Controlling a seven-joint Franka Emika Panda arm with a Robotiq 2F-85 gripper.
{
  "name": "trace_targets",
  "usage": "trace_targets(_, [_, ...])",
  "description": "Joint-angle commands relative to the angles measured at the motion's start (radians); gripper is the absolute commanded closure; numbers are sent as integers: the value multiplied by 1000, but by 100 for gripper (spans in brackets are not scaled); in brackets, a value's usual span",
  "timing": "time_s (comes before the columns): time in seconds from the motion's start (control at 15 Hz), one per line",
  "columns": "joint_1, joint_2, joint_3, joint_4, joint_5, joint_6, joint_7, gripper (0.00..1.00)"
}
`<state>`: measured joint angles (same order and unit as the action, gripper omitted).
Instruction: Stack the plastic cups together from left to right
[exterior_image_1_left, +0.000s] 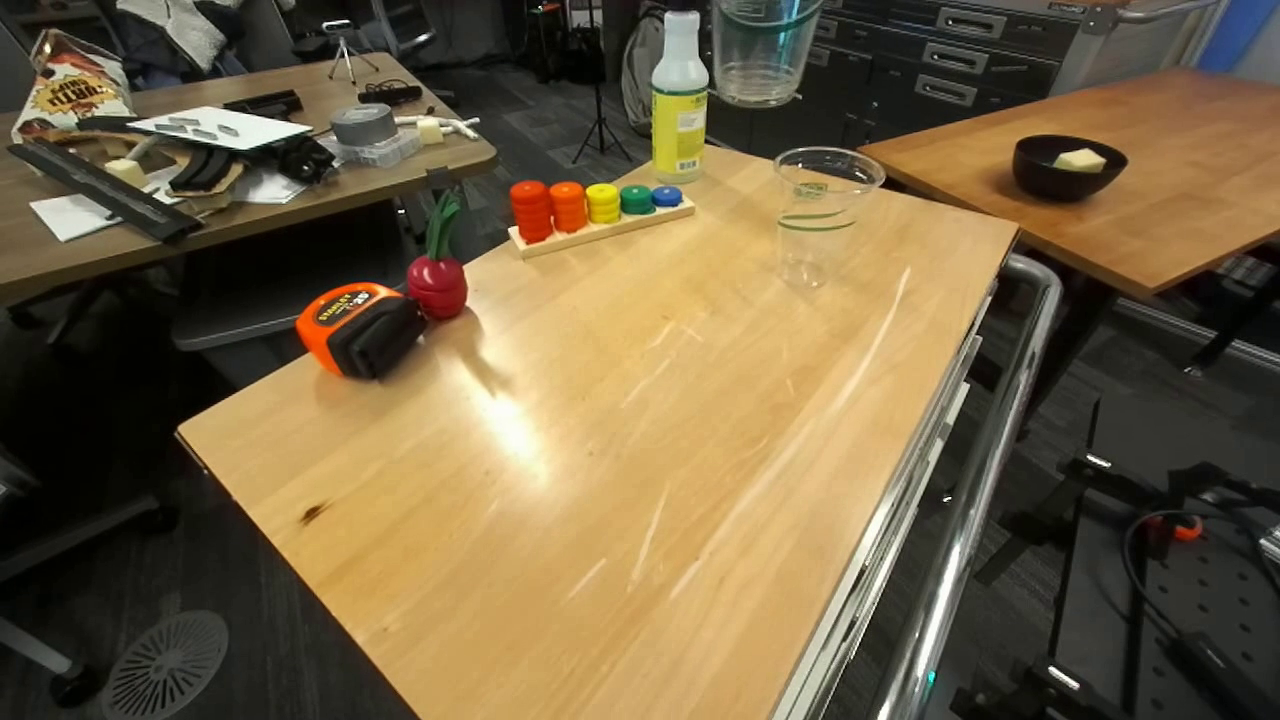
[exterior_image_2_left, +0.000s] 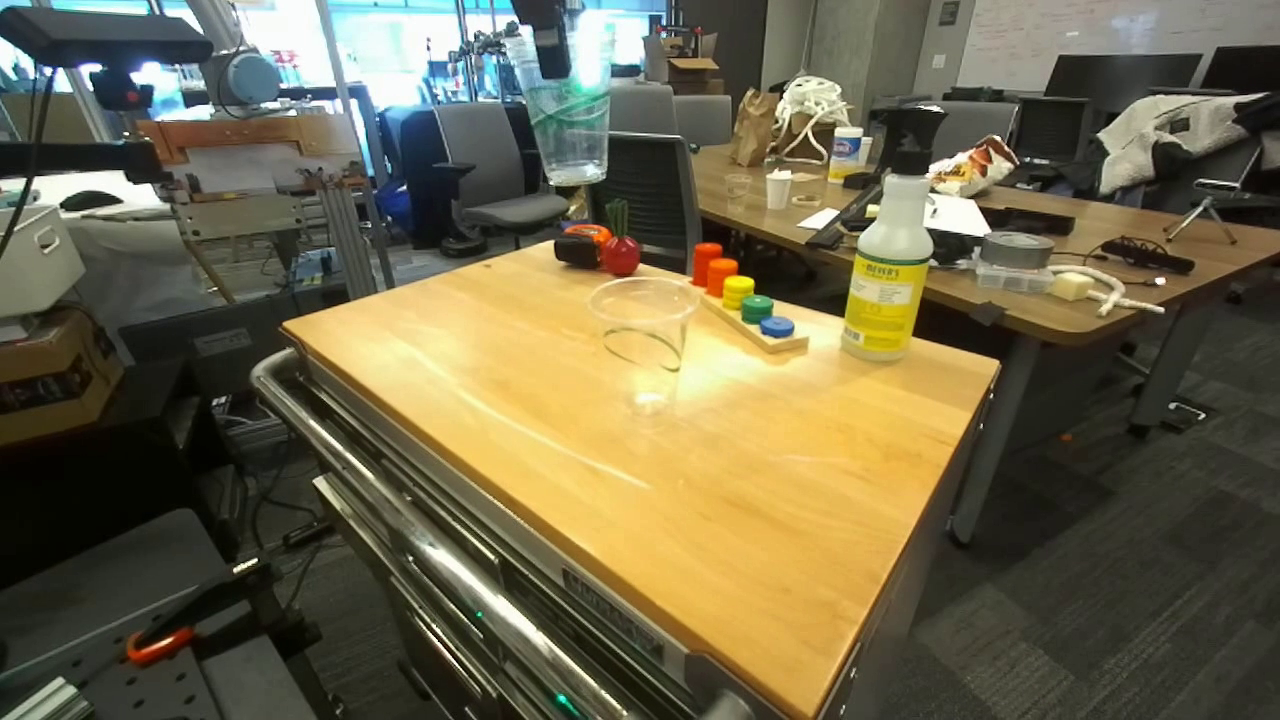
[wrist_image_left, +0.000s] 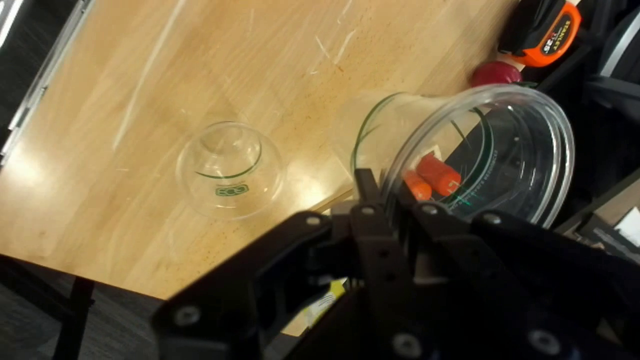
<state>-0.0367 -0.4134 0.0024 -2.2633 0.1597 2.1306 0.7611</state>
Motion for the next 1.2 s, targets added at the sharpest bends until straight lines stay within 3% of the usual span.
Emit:
trace_targets(0.0, [-73, -187, 37, -158, -32, 30, 84, 98])
trace_targets(0.27, [-142, -266, 52, -243, -72, 22, 126, 98])
trace_targets(0.47, [-172, -271, 38, -283, -79, 83, 108, 98])
trace_targets(0.87, [-201, -190, 12, -295, -55, 238, 86, 98])
trace_targets(1.13, [-176, -109, -11, -287, -8, 314, 66, 98])
